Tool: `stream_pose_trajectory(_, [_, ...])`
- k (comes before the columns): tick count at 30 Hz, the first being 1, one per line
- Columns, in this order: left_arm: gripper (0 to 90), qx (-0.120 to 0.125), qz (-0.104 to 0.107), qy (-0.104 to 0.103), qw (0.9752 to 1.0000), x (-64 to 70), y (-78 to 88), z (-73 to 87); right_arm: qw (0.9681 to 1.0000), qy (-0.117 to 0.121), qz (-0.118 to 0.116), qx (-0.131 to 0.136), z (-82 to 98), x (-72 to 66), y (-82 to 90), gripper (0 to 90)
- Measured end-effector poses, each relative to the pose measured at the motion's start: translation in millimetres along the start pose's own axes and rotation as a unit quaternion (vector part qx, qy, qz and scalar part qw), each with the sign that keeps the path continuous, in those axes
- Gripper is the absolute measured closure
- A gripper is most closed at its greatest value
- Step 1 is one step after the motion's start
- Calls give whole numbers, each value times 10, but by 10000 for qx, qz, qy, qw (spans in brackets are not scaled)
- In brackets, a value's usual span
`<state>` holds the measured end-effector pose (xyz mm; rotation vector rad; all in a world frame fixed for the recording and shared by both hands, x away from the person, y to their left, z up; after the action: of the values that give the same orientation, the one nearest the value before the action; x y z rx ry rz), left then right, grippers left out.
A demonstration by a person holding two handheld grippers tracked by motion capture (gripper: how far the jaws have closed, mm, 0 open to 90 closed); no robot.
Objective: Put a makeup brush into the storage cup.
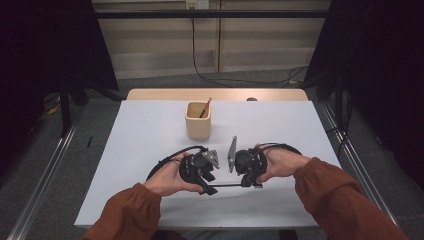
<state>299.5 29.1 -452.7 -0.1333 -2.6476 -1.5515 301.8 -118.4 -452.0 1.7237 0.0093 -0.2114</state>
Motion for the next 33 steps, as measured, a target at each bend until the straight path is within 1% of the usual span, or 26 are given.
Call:
stream_pose_trajectory(1, [550, -21, 9, 38, 10000, -3, -9, 0, 10000, 26, 1, -35, -1, 1, 3, 860])
stream_pose_trajectory(3, [584, -17, 16, 9, 10000, -3, -28, -5, 10000, 51, 6, -6, -11, 1, 2, 860])
stream_pose_trajectory(4, [586, -26, 13, 26, 10000, -6, -34, -8, 10000, 18, -46, -1, -10, -2, 3, 860])
stream_pose_trajectory(5, [602, 2, 19, 46, 10000, -11, -38, -11, 10000, -26, -46, 3, -11, -2, 4, 860])
stream_pose_trajectory(7, [648, 105, 49, 142, 9998, -19, -39, -20, 10000, 17, -15, 53, -9, 14, -10, 860])
stream_pose_trajectory(8, [678, 152, 51, 149, 9998, -24, -38, -23, 10000, 14, -11, 54, -9, 14, -11, 860])
stream_pose_trajectory(10, [726, 166, 89, 136, 9997, -35, -36, -24, 10000, 18, -6, 41, -8, 8, -9, 860])
stream_pose_trajectory(11, [736, 244, 67, 209, 9995, -30, -45, -31, 10000, 5, -2, 43, -12, 9, -2, 860])
stream_pose_trajectory(12, [752, 217, 87, 204, 9995, -33, -44, -28, 10000, 34, 0, 46, -14, 14, 2, 860])
stream_pose_trajectory(13, [772, 202, 50, 164, 9996, -42, -47, -25, 10000, -4, 0, 48, -15, 6, 3, 860])
stream_pose_trajectory(17, [785, 175, 102, 187, 9996, -46, -58, -23, 10000, -16, 39, 33, -8, 8, 5, 860])
stream_pose_trajectory(20, [767, 106, 84, 115, 9998, -60, -72, -19, 10000, -16, 5, 24, -11, 5, 7, 860])
stream_pose_trajectory(22, [794, 148, 98, 151, 9997, -54, -85, -19, 10000, -32, 8, 33, -16, 7, 0, 860])
stream_pose_trajectory(23, [808, 146, 93, 98, 9998, -53, -87, -14, 10000, -5, 17, 27, -14, 14, -1, 860])
stream_pose_trajectory(24, [836, 164, 86, 89, 9998, -51, -89, -14, 10000, 6, 30, 46, -15, 23, -6, 860])
stream_pose_trajectory(26, [843, 170, 98, 106, 9998, -56, -88, -12, 10000, -4, 39, 59, -15, 27, 0, 860])
stream_pose_trajectory(28, [851, 188, 137, 102, 9997, -58, -88, -12, 10000, 11, 69, 67, -13, 30, 6, 860])
stream_pose_trajectory(29, [852, 190, 145, 97, 9997, -57, -88, -13, 10000, -22, 62, 59, -12, 24, 10, 860])
stream_pose_trajectory(31, [855, 158, 191, 49, 9997, -64, -91, -9, 10000, -20, 48, 65, -7, 19, 7, 858])
stream_pose_trajectory(33, [856, 186, 249, 91, 9995, -58, -96, -3, 9999, 29, 38, 92, -5, 25, 6, 857])
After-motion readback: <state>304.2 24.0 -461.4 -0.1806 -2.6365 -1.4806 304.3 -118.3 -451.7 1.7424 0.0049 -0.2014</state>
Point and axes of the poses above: each handheld gripper's, and its own axes: y roughly backward along the jaws, z roughly out of its underside, x roughly to its right, the point moved 5 cm from there along -y, roughly forward along the jaws, and after that the axes turned 6 degrees about -y, right-handed, at the moved point
